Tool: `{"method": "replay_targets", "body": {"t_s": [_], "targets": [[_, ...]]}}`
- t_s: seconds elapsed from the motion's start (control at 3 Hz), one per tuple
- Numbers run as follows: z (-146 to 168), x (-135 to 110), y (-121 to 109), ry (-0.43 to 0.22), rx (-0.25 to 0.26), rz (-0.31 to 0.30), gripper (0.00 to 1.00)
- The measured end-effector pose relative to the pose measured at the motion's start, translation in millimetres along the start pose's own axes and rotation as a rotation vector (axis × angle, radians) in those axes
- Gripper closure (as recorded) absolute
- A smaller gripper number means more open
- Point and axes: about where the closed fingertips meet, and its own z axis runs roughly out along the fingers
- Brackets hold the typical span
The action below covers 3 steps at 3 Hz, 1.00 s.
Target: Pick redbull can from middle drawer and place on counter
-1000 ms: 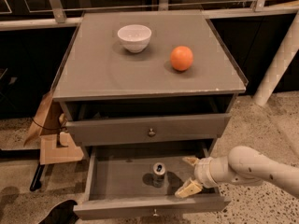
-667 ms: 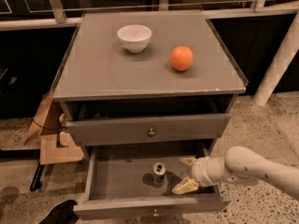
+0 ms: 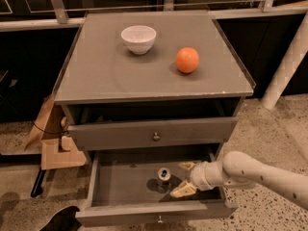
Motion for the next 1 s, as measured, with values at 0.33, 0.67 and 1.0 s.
{"method": "replay_targets", "body": {"t_s": [0.33, 0.67, 1.0], "targets": [[20.5, 1.1, -1.6, -0.025, -0.018, 0.006, 0.27], [36.7, -1.8, -0.6, -0.051, -0.042, 0.007, 0.28], [48.1, -9.1, 1.7, -0.08, -0.062, 0.0, 0.28]]}}
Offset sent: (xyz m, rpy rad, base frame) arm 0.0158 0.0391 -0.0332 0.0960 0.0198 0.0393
